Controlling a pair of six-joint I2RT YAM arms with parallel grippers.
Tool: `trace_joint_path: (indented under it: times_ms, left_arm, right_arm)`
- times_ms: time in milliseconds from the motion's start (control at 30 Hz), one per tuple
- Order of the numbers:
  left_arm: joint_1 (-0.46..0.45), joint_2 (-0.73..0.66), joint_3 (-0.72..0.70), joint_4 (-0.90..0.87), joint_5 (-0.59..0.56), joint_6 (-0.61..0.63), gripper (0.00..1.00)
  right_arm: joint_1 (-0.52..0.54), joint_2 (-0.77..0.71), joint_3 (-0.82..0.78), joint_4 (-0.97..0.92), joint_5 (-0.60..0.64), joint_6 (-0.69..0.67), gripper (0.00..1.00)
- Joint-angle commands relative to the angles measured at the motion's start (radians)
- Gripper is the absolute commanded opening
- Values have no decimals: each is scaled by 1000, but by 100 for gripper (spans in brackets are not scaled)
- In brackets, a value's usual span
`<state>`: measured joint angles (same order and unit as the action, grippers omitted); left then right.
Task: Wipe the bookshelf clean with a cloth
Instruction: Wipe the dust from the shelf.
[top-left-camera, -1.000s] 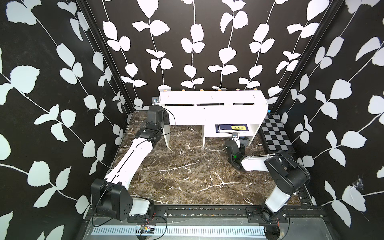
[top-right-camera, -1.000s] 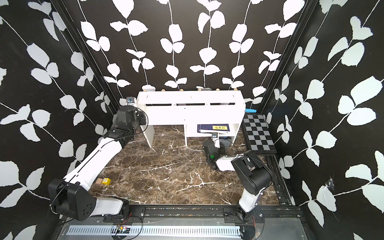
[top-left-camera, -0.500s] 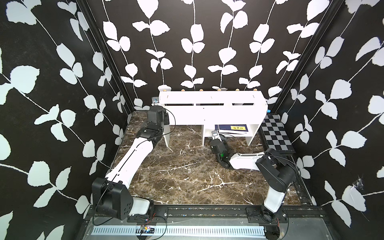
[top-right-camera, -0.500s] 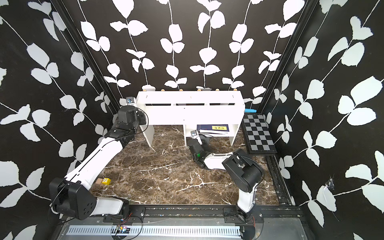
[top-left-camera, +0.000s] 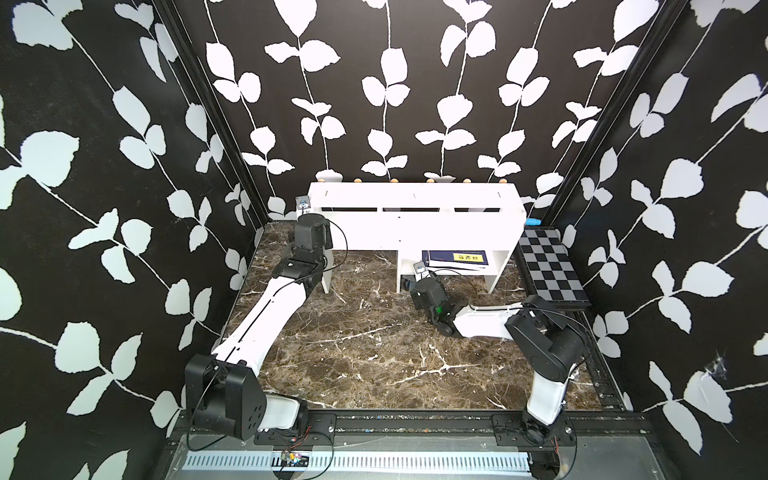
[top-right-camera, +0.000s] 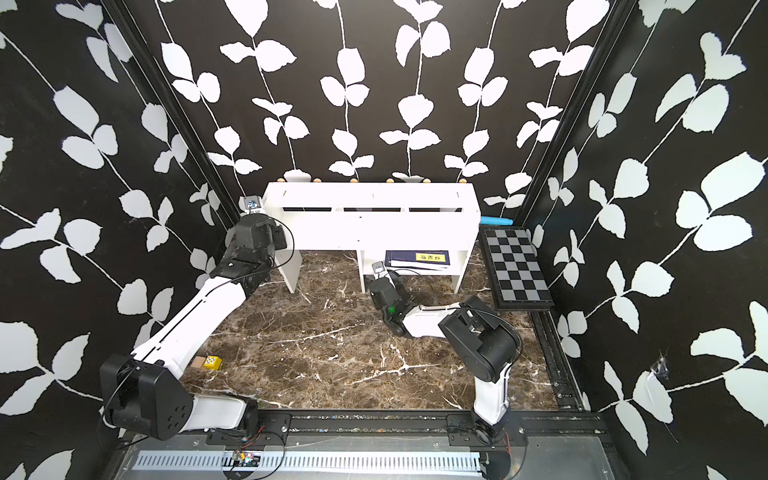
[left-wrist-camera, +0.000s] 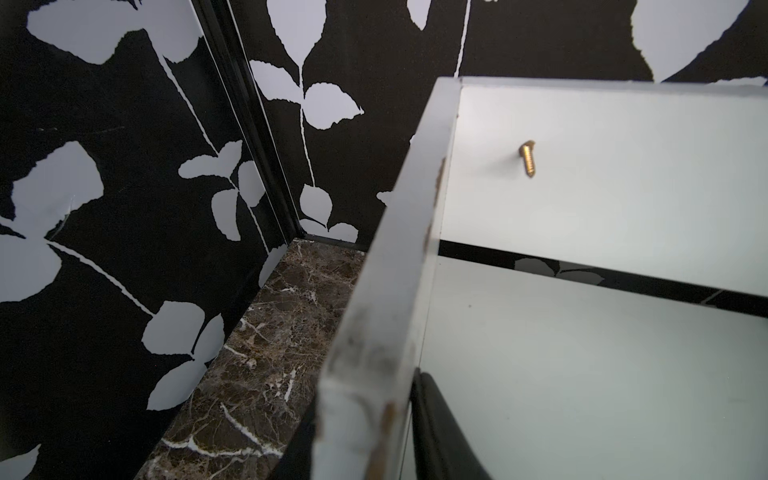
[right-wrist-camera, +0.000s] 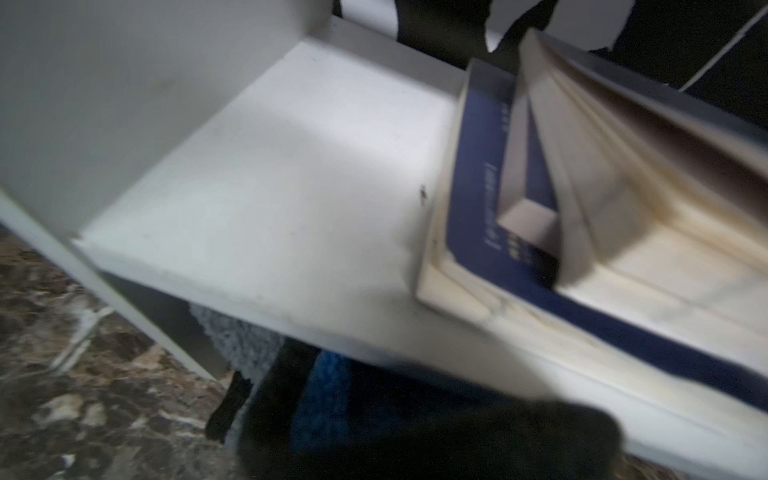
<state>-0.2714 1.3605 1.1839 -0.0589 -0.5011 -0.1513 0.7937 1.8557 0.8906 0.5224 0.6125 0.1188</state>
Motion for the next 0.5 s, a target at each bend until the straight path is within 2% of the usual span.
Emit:
trace_joint_path:
  times_ms: [0,67,167,233,333,467]
  left_arm:
    - [32,-19,-34,9,-1,6,22]
    - [32,-1,-22,14,29,8,15]
    - [32,24,-1,5,64,7,6]
    - [33,31,0,11,79,9,3]
    - [32,31,-3,22,93,12,0]
    - [33,35,-4,27,114,7,0]
  right_arm:
    - [-9,-35,-72,136,329,-96,0]
    - [-42,-50,-97,142,416,-124,0]
    - [-103,-87,-145,156,475,-102,0]
    - [-134,-136,-187,161,441,-29,0]
    - [-164,-157,-167,15,432,75,0]
    - [-168,-145,-155,-48,383,107,0]
